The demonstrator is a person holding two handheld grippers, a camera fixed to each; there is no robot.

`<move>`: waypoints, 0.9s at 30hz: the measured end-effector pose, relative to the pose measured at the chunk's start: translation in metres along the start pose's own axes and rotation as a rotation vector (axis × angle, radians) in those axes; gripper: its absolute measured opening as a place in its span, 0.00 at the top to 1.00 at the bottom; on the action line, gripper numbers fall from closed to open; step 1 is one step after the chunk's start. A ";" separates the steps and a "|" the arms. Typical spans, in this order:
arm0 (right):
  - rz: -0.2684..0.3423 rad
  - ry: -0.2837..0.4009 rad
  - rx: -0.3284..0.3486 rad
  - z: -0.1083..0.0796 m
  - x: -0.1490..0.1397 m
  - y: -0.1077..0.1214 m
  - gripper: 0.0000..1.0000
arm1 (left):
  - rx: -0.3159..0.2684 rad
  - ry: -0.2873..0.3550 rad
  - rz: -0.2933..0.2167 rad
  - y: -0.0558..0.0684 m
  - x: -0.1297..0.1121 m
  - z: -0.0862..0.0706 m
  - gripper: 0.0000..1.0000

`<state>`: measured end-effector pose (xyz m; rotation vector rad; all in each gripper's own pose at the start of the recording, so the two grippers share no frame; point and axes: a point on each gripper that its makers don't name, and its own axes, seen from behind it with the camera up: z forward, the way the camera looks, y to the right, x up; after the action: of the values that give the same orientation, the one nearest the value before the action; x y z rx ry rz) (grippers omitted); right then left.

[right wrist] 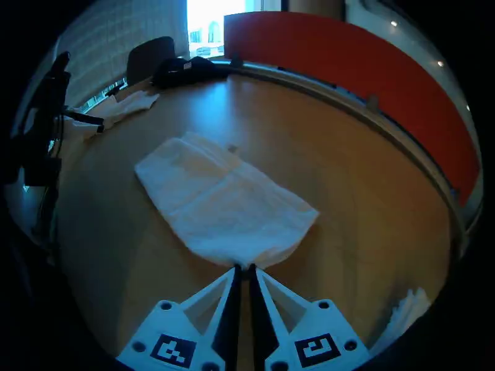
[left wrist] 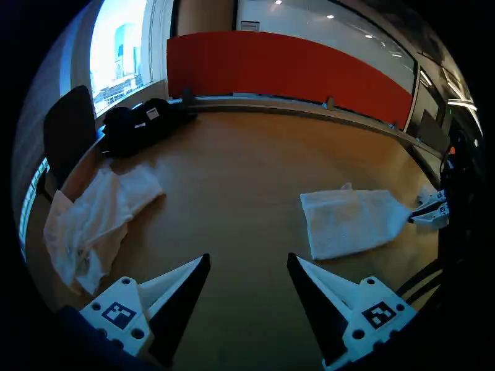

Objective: Fold towel

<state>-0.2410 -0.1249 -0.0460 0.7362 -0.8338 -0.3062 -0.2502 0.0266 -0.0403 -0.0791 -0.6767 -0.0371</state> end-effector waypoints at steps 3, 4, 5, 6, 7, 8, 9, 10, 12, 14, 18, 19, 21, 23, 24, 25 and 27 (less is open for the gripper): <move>-0.021 0.031 -0.004 -0.004 0.021 -0.001 0.92 | 0.000 0.004 -0.006 -0.001 0.001 -0.001 0.08; -0.034 0.045 -0.006 -0.006 0.029 -0.002 0.92 | -0.001 0.006 -0.008 -0.001 0.001 -0.001 0.08; -0.048 0.060 -0.008 -0.008 0.038 -0.003 0.92 | -0.001 0.008 -0.011 -0.001 0.002 -0.001 0.08; -0.060 0.073 -0.010 -0.010 0.046 -0.003 0.92 | -0.002 0.010 -0.013 -0.001 0.002 -0.002 0.08; -0.075 0.085 -0.012 -0.011 0.054 -0.004 0.92 | -0.002 0.011 -0.014 -0.001 0.002 -0.002 0.08; -0.091 0.097 -0.015 -0.013 0.062 -0.005 0.92 | -0.002 0.012 -0.016 -0.002 0.003 -0.002 0.08; -0.106 0.109 -0.017 -0.015 0.070 -0.006 0.92 | -0.002 0.012 -0.017 -0.002 0.003 -0.003 0.08; -0.118 0.118 -0.016 -0.016 0.077 -0.008 0.92 | -0.003 0.013 -0.017 -0.002 0.003 -0.003 0.08; -0.144 0.137 -0.014 -0.018 0.092 -0.011 0.92 | -0.004 0.016 -0.016 -0.002 0.004 -0.003 0.08; -0.161 0.151 -0.007 -0.018 0.104 -0.015 0.92 | -0.004 0.018 -0.016 -0.002 0.005 -0.003 0.08; -0.184 0.170 0.004 -0.018 0.121 -0.022 0.92 | -0.006 0.022 -0.018 -0.003 0.006 -0.003 0.08; -0.188 0.171 0.006 -0.018 0.123 -0.023 0.92 | -0.007 0.024 -0.018 -0.003 0.007 -0.003 0.08; -0.197 0.172 0.008 -0.017 0.126 -0.025 0.92 | -0.008 0.027 -0.019 -0.003 0.008 -0.004 0.08; -0.203 0.172 0.011 -0.016 0.127 -0.027 0.92 | -0.008 0.028 -0.018 -0.004 0.009 -0.004 0.08; -0.205 0.171 0.012 -0.016 0.127 -0.027 0.92 | -0.008 0.029 -0.018 -0.004 0.009 -0.005 0.08; -0.207 0.171 0.012 -0.015 0.128 -0.028 0.92 | -0.008 0.030 -0.018 -0.004 0.009 -0.005 0.08; -0.211 0.169 0.014 -0.015 0.129 -0.028 0.92 | -0.008 0.031 -0.017 -0.005 0.009 -0.006 0.08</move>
<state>-0.1456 -0.2048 -0.0003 0.8529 -0.5997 -0.4213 -0.2398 0.0211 -0.0387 -0.0800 -0.6466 -0.0576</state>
